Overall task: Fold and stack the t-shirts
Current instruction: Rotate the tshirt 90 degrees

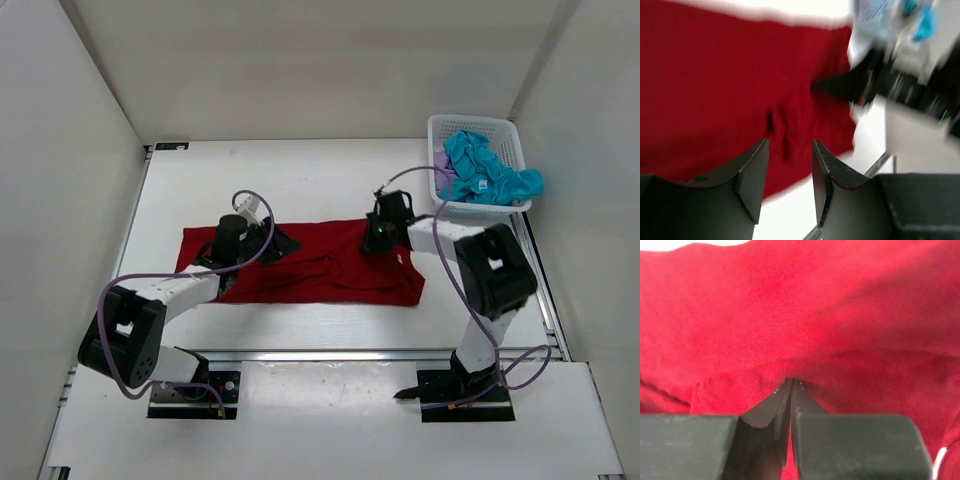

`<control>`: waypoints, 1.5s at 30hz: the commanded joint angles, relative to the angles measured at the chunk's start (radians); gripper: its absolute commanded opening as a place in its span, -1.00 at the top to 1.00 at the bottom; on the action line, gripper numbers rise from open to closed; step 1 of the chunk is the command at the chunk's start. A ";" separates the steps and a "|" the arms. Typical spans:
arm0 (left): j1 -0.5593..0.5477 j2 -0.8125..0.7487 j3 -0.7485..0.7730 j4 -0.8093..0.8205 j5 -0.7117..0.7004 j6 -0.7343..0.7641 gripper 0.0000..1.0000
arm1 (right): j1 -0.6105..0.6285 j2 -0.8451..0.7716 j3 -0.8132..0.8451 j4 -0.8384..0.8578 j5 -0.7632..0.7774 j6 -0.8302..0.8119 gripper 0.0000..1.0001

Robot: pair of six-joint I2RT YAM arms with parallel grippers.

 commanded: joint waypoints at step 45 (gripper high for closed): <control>0.182 -0.396 0.154 -0.643 0.056 0.432 -0.08 | 0.453 0.057 0.130 0.341 0.126 0.172 0.24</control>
